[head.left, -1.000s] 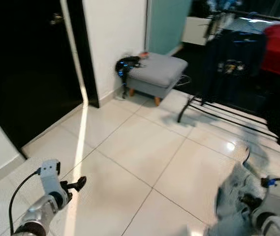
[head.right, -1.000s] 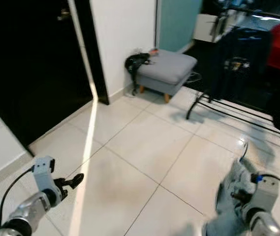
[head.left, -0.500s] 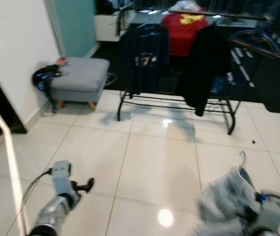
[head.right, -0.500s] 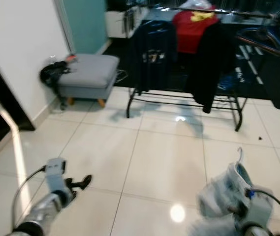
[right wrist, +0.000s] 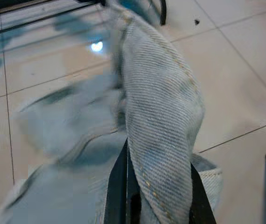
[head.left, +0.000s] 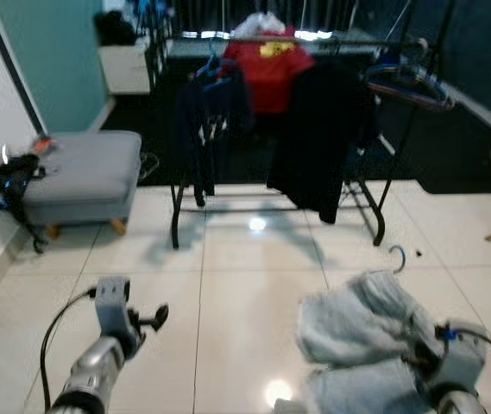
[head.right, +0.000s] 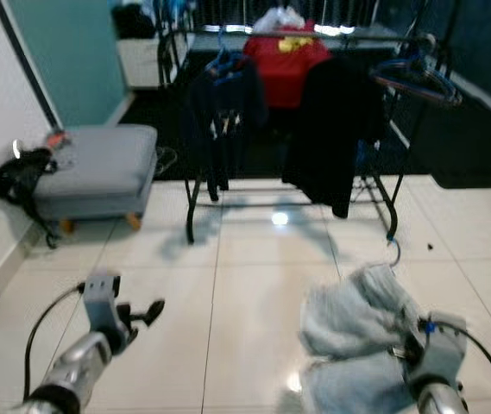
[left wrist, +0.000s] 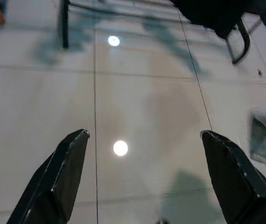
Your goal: Hang hanger
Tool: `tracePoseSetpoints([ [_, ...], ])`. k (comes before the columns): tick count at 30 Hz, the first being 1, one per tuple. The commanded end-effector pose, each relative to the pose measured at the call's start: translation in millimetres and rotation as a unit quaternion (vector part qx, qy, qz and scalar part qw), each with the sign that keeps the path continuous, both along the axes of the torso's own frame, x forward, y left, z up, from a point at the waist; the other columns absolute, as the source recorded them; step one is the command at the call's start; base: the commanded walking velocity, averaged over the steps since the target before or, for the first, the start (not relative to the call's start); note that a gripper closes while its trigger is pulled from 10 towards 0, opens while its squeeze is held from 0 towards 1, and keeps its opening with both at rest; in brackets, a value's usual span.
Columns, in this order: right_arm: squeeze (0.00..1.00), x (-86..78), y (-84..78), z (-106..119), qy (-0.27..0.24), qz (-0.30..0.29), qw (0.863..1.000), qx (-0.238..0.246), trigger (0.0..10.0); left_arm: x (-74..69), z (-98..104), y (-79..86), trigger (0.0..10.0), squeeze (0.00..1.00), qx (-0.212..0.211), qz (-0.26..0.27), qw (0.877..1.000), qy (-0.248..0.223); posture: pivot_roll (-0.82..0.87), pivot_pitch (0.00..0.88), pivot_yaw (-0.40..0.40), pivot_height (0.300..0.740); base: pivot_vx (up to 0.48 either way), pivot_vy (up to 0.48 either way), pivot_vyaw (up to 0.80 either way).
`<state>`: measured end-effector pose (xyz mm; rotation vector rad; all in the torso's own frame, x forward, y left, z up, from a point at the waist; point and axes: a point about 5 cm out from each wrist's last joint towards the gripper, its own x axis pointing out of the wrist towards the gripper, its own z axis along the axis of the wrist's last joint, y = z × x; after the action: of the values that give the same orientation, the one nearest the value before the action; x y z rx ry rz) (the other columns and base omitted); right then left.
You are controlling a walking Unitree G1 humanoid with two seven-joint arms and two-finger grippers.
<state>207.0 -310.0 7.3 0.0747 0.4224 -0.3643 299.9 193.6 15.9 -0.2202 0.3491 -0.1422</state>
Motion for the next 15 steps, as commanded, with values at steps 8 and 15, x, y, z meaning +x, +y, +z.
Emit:
tracePoseSetpoints([
  [8,0.0,18.1,3.0,18.1,-0.057,0.018,0.998,-0.006,10.0,-5.5,-6.0,3.5,10.0,0.0,0.018,0.0,1.0,0.014,-0.08,0.06,0.02,0.74,0.48,0.0,0.0],
  [15,0.0,20.8,3.9,18.9,-0.061,0.021,0.998,-0.002,10.0,-4.4,-5.5,0.2,10.0,0.0,0.02,-0.007,1.0,0.013,-0.08,0.061,0.025,0.74,0.48,0.0,0.0],
])
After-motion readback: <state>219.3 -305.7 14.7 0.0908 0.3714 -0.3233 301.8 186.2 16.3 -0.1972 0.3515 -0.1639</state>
